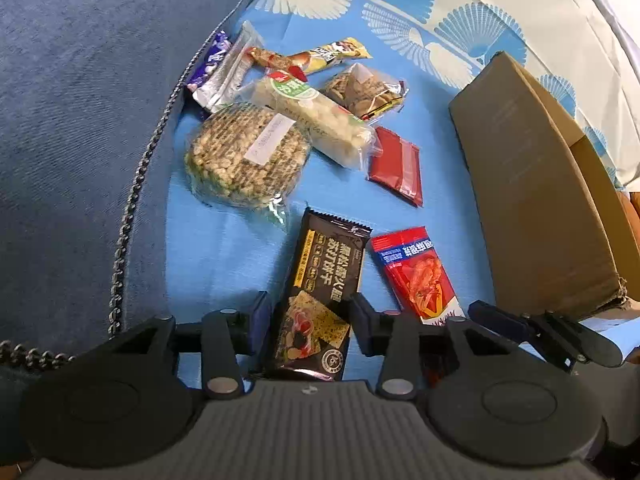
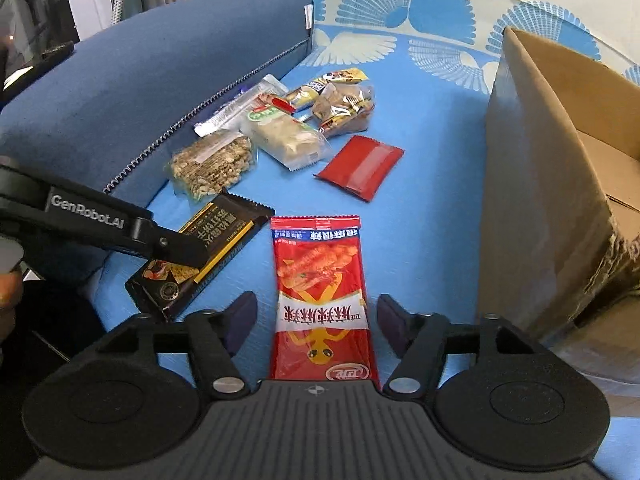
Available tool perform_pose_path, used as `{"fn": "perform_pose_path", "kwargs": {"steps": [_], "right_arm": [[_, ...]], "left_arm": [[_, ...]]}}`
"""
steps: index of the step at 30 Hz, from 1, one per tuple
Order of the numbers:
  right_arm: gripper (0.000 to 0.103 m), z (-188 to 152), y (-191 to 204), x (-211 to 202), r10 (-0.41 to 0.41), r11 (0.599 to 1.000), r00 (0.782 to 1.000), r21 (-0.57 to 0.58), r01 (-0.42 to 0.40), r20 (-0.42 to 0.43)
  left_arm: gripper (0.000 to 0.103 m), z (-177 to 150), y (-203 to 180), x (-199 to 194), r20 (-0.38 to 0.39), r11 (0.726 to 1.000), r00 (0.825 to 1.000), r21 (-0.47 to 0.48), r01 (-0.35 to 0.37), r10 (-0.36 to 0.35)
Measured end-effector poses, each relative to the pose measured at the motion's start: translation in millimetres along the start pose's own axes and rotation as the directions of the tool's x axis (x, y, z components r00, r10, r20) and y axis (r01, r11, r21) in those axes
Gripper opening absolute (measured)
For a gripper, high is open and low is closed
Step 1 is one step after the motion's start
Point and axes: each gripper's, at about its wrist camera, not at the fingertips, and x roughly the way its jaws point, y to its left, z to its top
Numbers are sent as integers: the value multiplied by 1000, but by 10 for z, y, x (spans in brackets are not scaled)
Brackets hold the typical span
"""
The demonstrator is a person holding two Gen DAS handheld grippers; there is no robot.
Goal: Organize snacks
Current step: 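Lift the black cracker pack with the left tool while the right tool lifts the red bag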
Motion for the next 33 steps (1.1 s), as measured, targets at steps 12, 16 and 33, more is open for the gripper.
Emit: {"fn": "perform_pose_path", "kwargs": {"steps": [12, 16, 33], "right_arm": [[72, -25, -46, 120, -11, 1000, 1000, -15, 10, -28], [70, -35, -24, 120, -19, 999, 1000, -45, 18, -24], [50, 33, -127, -24, -46, 999, 996, 5, 46, 76]], "left_arm": [[64, -62, -342, 124, 19, 978, 996, 191, -88, 86], [54, -74, -378, 143, 32, 971, 994, 214, -111, 107], [42, -56, -343, 34, 91, 979, 993, 179, -93, 77]]}}
